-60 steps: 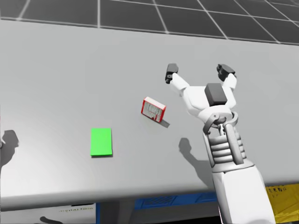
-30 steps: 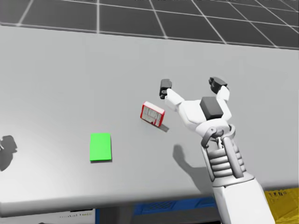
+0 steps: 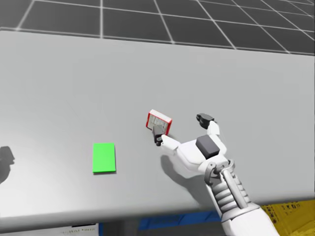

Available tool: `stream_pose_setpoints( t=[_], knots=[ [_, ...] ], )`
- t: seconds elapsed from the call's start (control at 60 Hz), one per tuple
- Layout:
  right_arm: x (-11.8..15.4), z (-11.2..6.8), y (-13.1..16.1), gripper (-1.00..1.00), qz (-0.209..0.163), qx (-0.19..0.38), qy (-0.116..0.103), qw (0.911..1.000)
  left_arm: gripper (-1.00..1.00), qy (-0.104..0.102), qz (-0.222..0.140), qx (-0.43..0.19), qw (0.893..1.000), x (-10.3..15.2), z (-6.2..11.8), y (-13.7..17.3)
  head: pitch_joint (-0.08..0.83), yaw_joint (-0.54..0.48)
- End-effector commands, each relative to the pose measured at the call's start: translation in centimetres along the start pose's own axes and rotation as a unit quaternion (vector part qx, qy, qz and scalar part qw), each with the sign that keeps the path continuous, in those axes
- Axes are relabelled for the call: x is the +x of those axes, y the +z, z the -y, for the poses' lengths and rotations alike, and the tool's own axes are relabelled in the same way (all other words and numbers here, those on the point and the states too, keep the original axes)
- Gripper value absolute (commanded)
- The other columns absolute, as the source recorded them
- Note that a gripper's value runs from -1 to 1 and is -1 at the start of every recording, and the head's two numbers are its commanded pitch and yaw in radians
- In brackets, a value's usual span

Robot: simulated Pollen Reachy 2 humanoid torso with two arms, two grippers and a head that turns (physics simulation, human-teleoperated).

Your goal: Look at the card. If it is red, pick the object on the left. If it is green, pick the object on the right.

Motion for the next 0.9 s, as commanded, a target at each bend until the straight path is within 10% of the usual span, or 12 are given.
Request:
stream_pose_setpoints(
  t=[0.017,0.767,0.817,0.833,0.9],
  knots=[
    [-2.0,0.3,-0.9,-1.0,-0.019,0.033,0.008,0.9993,-1.0,-0.001,0.0,0.0,1.0,0.0,0.0,0.0,0.627,-0.25],
    [-3.8,0.0,-7.7,-0.96,-0.073,0.107,-0.056,0.99,-1.0,0.0,0.0,-0.001,1.0,0.0,0.0,0.0,0.618,-0.25],
    [-3.8,0.0,-7.6,0.03,-0.063,0.095,-0.05,0.9923,-1.0,0.0,0.0,-0.001,1.0,0.0,-0.1,0.0,0.617,-0.26],
    [-3.8,0.0,-7.5,0.73,-0.063,0.098,-0.051,0.9919,-1.0,0.0,0.0,-0.001,1.0,0.0,-0.1,0.0,0.616,-0.26],
    [-3.9,0.0,-7.4,1.0,-0.06,0.097,-0.049,0.9923,-1.0,0.0,0.0,-0.001,1.0,0.0,-0.1,0.0,0.616,-0.26]
  ],
)
